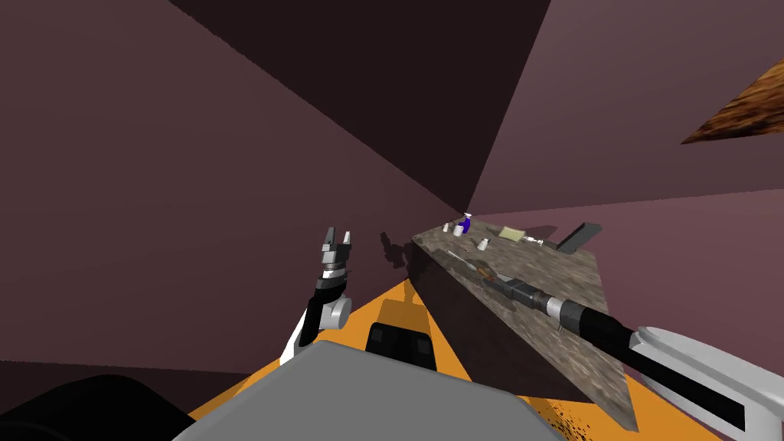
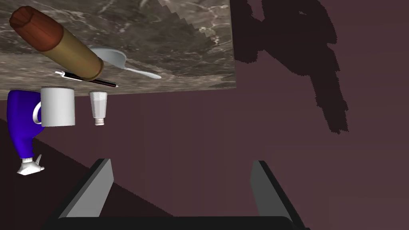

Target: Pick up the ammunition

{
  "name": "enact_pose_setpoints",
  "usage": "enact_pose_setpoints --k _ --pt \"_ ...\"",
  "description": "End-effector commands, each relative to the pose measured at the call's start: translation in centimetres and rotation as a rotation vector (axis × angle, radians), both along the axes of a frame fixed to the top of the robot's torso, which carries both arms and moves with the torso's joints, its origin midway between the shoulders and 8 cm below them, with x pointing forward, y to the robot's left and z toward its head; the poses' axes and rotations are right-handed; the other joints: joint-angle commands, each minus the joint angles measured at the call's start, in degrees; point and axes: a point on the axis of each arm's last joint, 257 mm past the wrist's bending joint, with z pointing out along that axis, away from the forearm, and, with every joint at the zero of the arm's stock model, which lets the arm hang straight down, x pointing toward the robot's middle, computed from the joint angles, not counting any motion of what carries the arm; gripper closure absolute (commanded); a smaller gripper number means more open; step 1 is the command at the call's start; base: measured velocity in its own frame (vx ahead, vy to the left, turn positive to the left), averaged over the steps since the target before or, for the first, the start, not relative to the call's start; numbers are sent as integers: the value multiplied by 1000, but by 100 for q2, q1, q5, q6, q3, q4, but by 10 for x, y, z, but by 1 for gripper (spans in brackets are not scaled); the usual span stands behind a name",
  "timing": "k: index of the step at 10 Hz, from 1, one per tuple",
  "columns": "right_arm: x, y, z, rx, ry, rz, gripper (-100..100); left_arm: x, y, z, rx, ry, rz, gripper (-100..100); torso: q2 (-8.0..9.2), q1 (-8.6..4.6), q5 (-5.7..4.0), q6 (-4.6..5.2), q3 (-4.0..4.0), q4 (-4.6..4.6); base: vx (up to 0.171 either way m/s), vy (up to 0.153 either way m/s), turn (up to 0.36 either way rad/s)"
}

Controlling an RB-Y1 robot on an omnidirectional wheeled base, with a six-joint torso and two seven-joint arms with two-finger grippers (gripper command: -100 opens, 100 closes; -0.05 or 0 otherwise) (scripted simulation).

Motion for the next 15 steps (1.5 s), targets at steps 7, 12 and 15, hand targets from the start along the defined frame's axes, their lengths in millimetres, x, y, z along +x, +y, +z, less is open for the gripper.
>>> enact_pose_setpoints --k 7,12,15 --pt "-52 -100 -32 -256 199 -35 -100 0 0 0 0 0 0 0 -18 4 1 -2 -11 -4 76 34 104" --pt "-133 -176 -59 -413 428 -62 -100 0 0 0 0 0 0 0 -36 16 4 0 -21 -8 123 50 128" --pt "-166 -195 -67 -445 510 -68 -100 0 0 0 0 0 0 0 -11 -1 -1 2 -7 -3 85 19 73"
